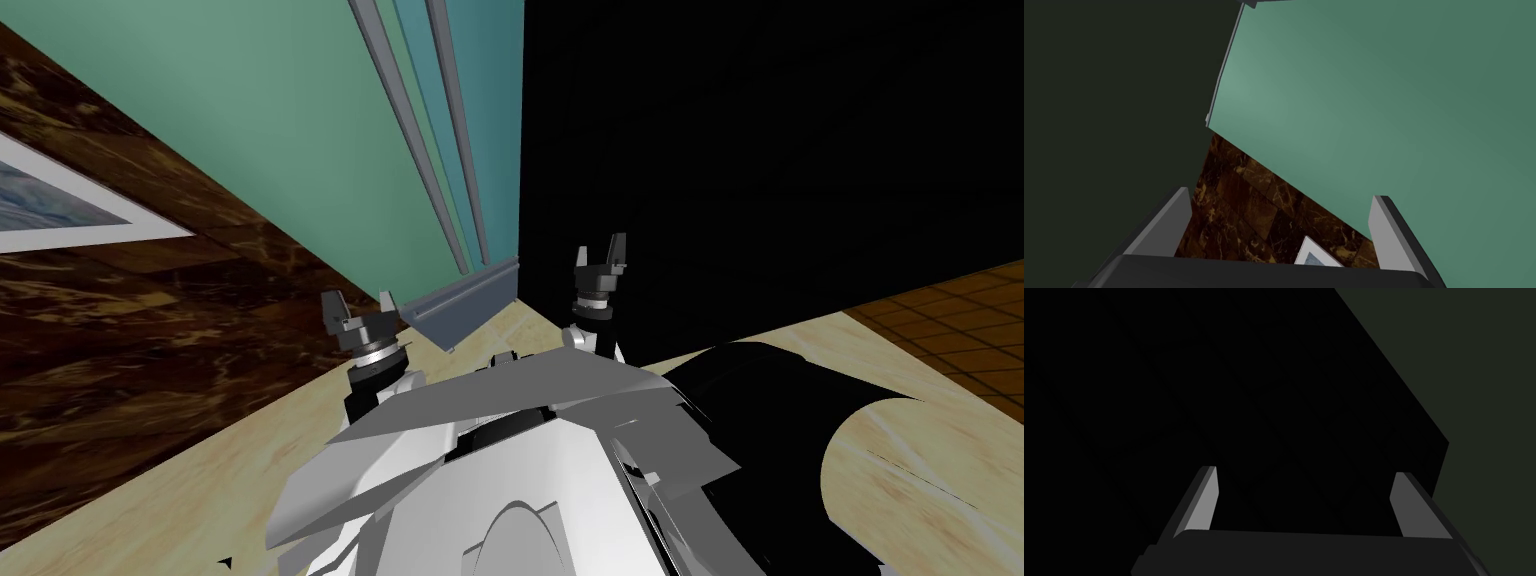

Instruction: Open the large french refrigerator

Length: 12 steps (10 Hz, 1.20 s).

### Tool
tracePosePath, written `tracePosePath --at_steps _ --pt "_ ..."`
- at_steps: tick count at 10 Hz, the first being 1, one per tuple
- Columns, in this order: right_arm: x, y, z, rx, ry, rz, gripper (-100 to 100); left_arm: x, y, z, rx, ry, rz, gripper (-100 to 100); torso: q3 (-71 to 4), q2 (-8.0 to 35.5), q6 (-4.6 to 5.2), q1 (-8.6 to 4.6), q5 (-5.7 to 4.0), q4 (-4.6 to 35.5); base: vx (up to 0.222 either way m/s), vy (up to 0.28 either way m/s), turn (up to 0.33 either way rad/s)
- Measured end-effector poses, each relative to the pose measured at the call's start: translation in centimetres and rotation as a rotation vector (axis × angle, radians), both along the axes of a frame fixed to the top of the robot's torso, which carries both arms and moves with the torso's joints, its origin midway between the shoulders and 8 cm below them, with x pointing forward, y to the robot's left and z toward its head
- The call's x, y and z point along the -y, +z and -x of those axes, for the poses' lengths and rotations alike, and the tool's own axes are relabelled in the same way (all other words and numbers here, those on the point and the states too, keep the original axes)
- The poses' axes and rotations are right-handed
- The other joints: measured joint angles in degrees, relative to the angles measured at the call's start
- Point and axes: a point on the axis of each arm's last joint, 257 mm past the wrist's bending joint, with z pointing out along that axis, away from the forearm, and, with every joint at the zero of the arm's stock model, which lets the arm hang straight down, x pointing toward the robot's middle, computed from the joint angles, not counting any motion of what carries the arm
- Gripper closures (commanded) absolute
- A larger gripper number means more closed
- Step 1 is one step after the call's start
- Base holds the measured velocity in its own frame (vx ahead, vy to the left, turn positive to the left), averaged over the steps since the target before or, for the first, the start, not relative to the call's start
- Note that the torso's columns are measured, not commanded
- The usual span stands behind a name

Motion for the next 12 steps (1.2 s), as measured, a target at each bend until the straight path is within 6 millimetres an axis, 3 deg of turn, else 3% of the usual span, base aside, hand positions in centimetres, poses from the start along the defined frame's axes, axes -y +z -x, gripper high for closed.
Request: tracePosePath --at_steps 12 --pt "0.0 0.0 0.0 0.0 0.0 0.0 0 -1.4 -8.9 -2.9 -0.109 -0.119 0.169 -100 0.1 0.1 -0.01 0.01 0.0 0.0 0.116 -0.019 -0.042"
